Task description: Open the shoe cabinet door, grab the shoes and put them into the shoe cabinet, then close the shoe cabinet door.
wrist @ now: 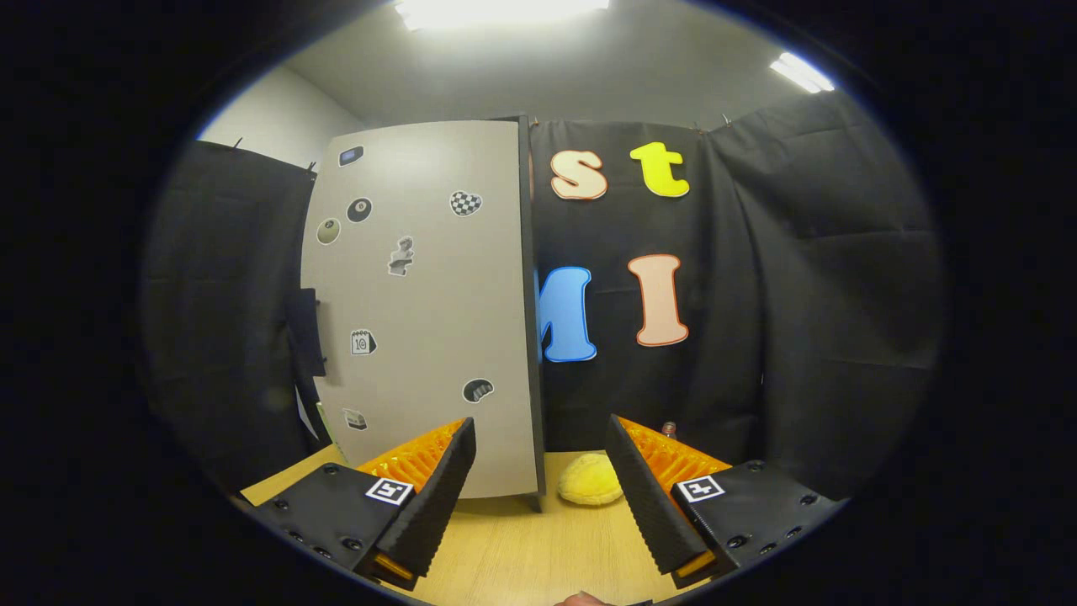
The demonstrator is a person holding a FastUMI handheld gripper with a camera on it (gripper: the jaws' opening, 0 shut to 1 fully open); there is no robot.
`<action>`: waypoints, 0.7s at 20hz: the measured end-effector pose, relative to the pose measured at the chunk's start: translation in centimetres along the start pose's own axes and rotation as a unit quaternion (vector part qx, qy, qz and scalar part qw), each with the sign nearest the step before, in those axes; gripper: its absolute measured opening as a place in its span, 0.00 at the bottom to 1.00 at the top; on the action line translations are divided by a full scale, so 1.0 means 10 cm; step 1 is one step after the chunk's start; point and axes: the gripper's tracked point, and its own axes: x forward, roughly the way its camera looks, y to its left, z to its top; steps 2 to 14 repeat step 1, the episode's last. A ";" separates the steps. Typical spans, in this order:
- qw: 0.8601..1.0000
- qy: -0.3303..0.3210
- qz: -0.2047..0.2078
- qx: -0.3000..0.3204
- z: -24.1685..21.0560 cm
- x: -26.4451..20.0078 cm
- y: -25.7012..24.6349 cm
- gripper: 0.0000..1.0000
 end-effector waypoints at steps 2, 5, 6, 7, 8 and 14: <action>1.000 0.000 0.003 0.002 0.01 0.00 0.02 0.98; 1.000 0.000 0.003 0.002 0.01 0.00 0.02 0.98; 1.000 0.000 0.003 0.002 0.01 0.00 0.02 0.98; 1.000 0.000 0.003 0.002 0.01 0.00 0.02 0.98; 1.000 0.000 0.003 0.002 0.01 0.00 0.02 0.98; 1.000 0.000 0.003 0.002 0.01 0.00 0.02 0.98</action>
